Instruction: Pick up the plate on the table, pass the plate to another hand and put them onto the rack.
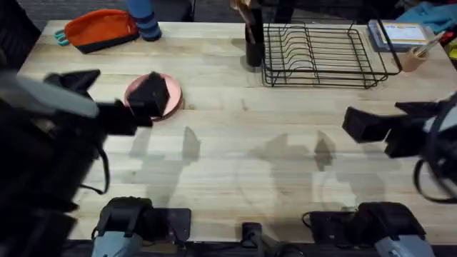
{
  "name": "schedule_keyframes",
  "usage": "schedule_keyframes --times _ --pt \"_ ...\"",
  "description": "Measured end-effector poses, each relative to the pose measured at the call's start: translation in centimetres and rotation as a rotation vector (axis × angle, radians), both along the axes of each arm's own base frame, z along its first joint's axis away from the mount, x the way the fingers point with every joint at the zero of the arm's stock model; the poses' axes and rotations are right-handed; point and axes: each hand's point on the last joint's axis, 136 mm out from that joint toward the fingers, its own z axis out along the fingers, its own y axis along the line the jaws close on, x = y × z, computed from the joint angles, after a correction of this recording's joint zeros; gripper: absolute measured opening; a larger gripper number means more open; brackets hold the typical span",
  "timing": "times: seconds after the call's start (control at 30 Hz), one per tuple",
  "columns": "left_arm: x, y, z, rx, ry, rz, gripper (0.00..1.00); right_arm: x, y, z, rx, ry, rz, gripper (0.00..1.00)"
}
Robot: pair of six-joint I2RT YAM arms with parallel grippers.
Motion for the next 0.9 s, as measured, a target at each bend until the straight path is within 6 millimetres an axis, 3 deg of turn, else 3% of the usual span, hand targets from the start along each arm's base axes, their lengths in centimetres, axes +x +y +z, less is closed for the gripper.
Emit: schedule_keyframes --times 0.2,0.23,0.33,0.9 --pt "1.4 0.0 3.8 0.0 0.061 0.0 0.993 1.3 -0.1 2.8 -0.004 0.09 -0.001 0.997" --pt "2.7 -0.1 7.0 -0.001 0.066 -0.007 0.993 2.4 -0.1 4.1 -0.004 0.156 0.0 0.997" --pt "3.4 -0.3 8.2 -0.004 0.06 -0.016 0.993 3.2 -0.1 4.7 -0.003 0.177 0.0 0.997" --pt "3.4 0.1 7.3 0.002 0.109 0.004 0.991 3.7 -0.1 5.0 -0.006 0.184 0.002 0.997"
